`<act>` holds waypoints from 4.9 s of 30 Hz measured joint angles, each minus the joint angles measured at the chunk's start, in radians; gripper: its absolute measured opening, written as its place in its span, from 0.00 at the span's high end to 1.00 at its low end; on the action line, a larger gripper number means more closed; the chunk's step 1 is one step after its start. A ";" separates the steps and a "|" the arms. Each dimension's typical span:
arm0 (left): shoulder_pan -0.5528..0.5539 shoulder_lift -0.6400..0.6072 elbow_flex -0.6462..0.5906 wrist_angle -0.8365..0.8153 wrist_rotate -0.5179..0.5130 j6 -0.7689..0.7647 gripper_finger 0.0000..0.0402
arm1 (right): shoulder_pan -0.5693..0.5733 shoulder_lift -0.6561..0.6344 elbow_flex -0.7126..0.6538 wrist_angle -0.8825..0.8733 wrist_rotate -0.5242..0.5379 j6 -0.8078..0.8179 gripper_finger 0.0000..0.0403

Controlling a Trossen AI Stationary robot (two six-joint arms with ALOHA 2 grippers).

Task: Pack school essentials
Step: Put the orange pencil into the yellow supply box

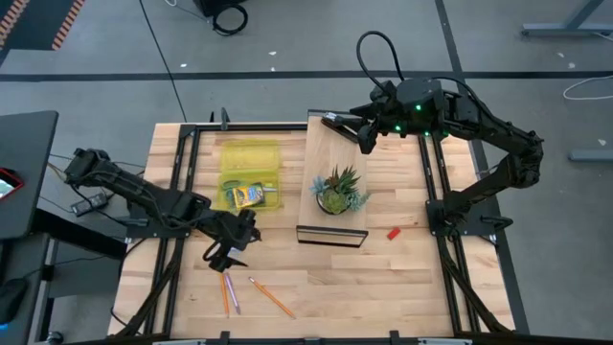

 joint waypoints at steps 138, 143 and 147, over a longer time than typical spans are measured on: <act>-0.219 0.704 -0.222 1.232 -0.016 0.179 0.48 | 0.081 0.000 0.000 0.005 0.012 -0.001 0.53; -0.220 0.757 -0.222 1.273 0.018 0.193 0.51 | 0.081 0.000 0.000 0.005 0.015 -0.008 0.53; -0.219 0.796 -0.212 1.289 0.019 0.206 0.53 | 0.081 0.000 0.000 0.005 0.015 -0.013 0.53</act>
